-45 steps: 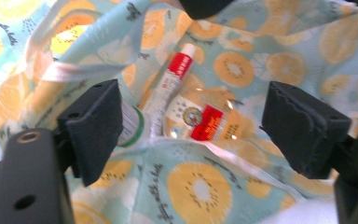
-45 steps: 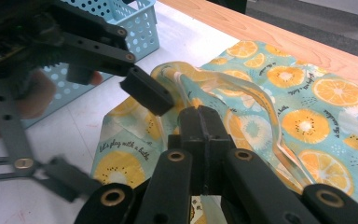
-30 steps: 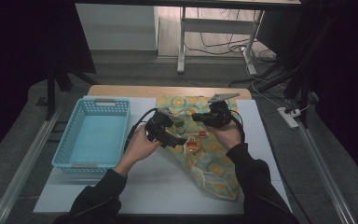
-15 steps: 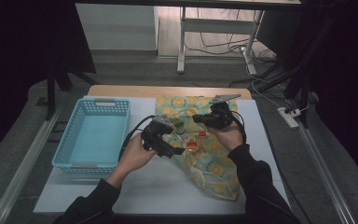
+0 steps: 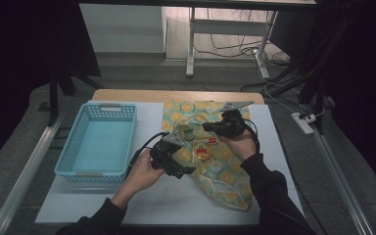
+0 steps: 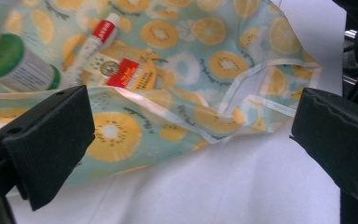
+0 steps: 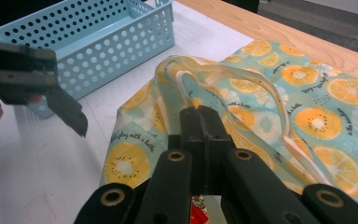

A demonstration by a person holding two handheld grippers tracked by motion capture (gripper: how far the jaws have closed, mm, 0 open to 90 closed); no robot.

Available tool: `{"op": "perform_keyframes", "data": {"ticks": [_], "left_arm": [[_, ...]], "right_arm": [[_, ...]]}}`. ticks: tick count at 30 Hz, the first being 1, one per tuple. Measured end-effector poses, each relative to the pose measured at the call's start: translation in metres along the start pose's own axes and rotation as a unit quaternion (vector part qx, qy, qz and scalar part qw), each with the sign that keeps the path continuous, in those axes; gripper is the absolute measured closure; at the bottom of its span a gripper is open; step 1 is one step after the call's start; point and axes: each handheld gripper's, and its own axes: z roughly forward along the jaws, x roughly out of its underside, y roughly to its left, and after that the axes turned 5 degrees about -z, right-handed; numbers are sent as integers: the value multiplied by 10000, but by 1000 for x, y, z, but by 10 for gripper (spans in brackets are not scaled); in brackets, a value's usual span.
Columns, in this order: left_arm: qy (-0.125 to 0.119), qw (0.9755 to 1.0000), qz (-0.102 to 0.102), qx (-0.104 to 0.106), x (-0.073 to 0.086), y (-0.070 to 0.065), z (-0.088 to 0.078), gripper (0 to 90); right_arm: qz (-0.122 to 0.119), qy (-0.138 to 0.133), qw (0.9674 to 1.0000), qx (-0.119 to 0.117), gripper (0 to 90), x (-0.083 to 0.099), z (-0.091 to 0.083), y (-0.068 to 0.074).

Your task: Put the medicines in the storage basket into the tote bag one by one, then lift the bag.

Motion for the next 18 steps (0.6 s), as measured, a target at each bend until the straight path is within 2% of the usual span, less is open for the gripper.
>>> {"op": "perform_keyframes", "data": {"ticks": [5,9,18], "left_arm": [[134,9999,-24,63,-3,-3,10,10],[185,9998,117,11,-7,-6,19,13],[174,9988,398,240,-27,-8,46,24]], "right_arm": [[-45,-9,10000,-23,900,-1,1,3],[-45,7,10000,-42,900,-1,3,4],[-46,44,10000,-59,900,-2,7,5]]}}
